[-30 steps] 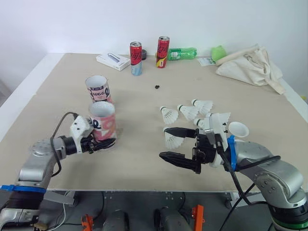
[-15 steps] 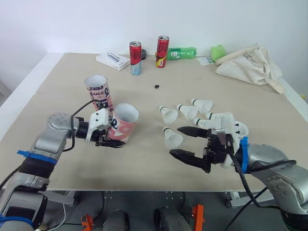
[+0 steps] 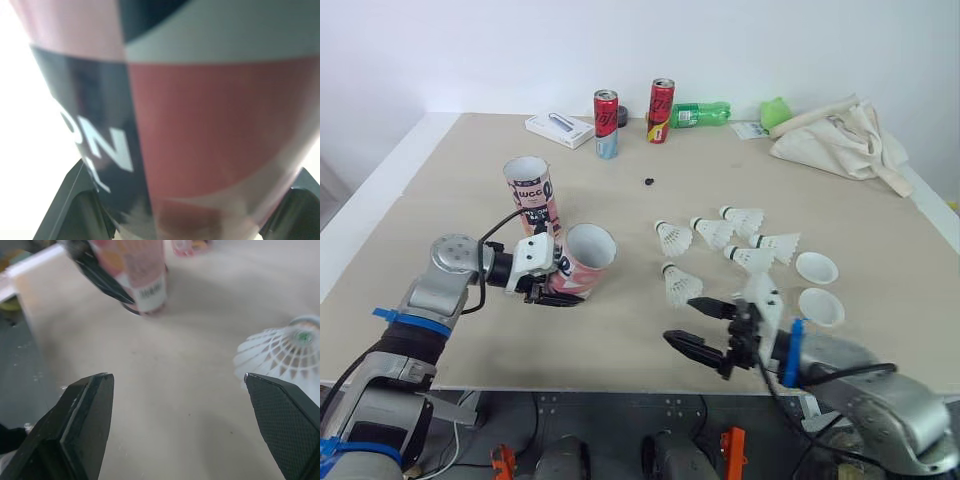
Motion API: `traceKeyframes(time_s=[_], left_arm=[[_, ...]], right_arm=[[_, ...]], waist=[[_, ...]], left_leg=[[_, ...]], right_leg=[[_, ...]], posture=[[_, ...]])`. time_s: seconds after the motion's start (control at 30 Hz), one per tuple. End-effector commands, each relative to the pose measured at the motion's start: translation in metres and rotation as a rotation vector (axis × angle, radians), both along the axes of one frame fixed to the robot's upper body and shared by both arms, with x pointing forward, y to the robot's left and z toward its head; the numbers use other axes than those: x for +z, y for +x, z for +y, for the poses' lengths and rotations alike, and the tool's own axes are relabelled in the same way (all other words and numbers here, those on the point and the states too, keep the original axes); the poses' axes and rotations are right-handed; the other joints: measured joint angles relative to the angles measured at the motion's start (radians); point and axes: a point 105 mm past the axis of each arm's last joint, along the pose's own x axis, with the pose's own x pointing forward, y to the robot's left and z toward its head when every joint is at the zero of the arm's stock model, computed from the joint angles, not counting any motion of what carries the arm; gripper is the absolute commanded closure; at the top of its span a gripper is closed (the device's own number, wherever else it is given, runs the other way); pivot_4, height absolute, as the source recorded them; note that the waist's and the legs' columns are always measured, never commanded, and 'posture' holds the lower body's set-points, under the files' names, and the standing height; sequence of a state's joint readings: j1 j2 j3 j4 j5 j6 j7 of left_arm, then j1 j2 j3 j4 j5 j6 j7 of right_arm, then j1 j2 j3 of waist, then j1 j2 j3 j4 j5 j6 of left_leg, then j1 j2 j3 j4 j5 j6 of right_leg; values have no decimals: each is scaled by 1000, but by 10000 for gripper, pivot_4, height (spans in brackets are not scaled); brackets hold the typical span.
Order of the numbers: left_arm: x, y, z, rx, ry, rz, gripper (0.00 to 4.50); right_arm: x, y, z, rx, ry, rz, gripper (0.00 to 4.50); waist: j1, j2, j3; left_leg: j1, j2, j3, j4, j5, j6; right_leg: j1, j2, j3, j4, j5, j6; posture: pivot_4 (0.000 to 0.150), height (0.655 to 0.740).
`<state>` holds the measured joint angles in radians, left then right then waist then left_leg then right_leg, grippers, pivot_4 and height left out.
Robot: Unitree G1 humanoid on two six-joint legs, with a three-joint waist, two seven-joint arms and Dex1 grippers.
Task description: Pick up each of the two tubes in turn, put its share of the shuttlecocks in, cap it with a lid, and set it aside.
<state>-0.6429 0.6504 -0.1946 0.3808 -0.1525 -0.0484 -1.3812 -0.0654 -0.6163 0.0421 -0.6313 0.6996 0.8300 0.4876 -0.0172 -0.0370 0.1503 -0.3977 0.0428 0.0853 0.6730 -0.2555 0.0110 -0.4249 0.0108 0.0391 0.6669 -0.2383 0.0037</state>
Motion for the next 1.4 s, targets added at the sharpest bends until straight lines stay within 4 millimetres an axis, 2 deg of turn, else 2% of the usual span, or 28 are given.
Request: traceKeyframes(time_s=[0.03, 0.13, 0.37, 0.57, 0.67, 0.83, 0.9, 0.93, 1.03, 1.13, 1.3, 1.4], left_arm=[[-9, -5, -9, -42, 22, 20, 17034], [-10, -5, -11, -45, 13, 18, 17034], [-12, -9, -17, -48, -17, 27, 17034], [-13, -11, -16, -36, -14, 23, 17034], [-14, -10, -16, -34, -1, 18, 17199], [-8, -6, -18, -29, 12, 43, 17199], [-5, -5, -19, -34, 20, 57, 17199], [-4, -4, -19, -32, 21, 64, 17199], [1, -1, -21, -21, 17, 97, 17199], [3, -3, -23, -40, 23, 121, 17199], [1, -5, -22, -65, 60, 134, 17199], [1, -3, -24, -66, 63, 133, 17199]], right_arm=[[-7, 13, -1, -94, -59, 2, 0], [-8, 24, -1, -156, -81, -9, 0], [4, 53, 4, -259, -83, -45, 0], [1, 61, 1, -314, -95, -26, 0], [1, 65, -4, -341, -91, -32, 8201], [12, 64, -5, -299, -61, -78, 34310], [16, 62, -5, -274, -57, -94, 43226], [17, 61, -6, -262, -57, -99, 44615], [22, 52, -3, -179, -63, -115, 44615], [44, 41, -2, -80, -84, -224, 44615], [122, 26, -1, 118, -77, -489, 44615], [149, 5, 9, 279, -61, -565, 44615]], waist=[[0, 0, 0], [1, 0, 0], [2, 0, 0], [2, 0, 0], [2, 0, 0], [2, 0, 0], [2, 0, 0], [2, 0, 0], [1, 0, 0], [1, 1, 0], [-2, 2, 1], [0, 2, 1]], left_leg=[[-1, 0, 1, 0, 0, 0], [-1, -3, 0, 0, 0, 1], [-3, -12, 0, 0, 0, 7], [-7, -17, 0, 1, -2, 11], [-7, -18, 0, 1, -3, 13], [-7, -18, -1, 1, -3, 13], [-7, -18, -2, 2, -3, 13], [-7, -18, -2, 2, -3, 13], [-7, -19, -2, 2, -3, 13], [-9, -19, -3, 2, -3, 14], [-9, -20, -3, 3, -4, 15], [-9, -20, -6, 3, -4, 15]], right_leg=[[0, 0, 1, 0, 0, 0], [0, -3, 1, 0, -1, 2], [0, -11, 0, 0, 0, 4], [-1, -18, 0, -1, 0, 6], [-1, -20, 0, -1, -1, 8], [0, -19, -1, -1, -1, 8], [0, -18, -2, -1, -1, 8], [0, -18, -2, -1, -1, 8], [0, -18, -2, -1, -1, 8], [-1, -19, -3, -1, -1, 9], [-1, -18, -2, -1, -1, 9], [0, -18, -5, -1, -1, 8]], posture=[[1500, 7400], [1500, 7400], [1500, 7400], [1500, 7400], [1500, 7400], [1500, 7400], [1500, 7400], [1500, 7400], [1500, 7400], [1500, 7400], [1500, 7400], [1500, 7400]])
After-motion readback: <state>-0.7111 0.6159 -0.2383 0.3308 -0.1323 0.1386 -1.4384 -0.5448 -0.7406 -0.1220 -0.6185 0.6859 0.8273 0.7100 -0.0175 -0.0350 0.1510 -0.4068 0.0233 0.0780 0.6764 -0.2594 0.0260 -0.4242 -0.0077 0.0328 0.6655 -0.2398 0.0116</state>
